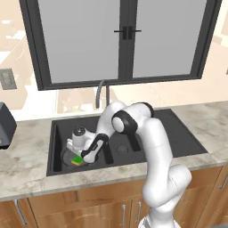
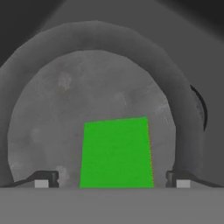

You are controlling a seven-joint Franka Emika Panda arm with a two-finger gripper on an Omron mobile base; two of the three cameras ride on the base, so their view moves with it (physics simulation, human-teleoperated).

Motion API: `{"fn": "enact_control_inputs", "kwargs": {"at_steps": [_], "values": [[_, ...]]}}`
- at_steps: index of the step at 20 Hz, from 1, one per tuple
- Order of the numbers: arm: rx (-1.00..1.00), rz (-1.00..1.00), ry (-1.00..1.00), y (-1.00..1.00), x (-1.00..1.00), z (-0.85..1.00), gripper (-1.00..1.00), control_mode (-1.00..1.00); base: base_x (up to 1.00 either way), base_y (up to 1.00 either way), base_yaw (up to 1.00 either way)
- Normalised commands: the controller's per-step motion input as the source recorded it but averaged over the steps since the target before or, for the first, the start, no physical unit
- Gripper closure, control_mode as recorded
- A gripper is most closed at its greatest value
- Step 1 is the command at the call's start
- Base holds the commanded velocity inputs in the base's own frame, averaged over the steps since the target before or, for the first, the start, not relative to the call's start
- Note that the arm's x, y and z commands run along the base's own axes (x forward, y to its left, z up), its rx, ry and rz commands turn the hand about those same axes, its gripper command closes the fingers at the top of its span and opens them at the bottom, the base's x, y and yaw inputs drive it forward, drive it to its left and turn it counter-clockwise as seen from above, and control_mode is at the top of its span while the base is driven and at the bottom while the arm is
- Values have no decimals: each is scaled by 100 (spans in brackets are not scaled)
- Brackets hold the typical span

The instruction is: Pick the pan and sponge and place them into the sink. Then turn on the water.

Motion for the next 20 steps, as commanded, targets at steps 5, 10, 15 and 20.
{"fn": "enact_control_inputs", "kwargs": {"at_steps": [5,10,15,20], "values": [[4,0,-2,-3,-4,19,-100,-100,0,0,0],[2,0,-8,1,-16,24,-100,-100,0,0,0],[-1,-1,-11,2,-38,44,-100,-100,0,0,0],[-3,-1,-5,14,-6,62,-100,-100,0,0,0]]}}
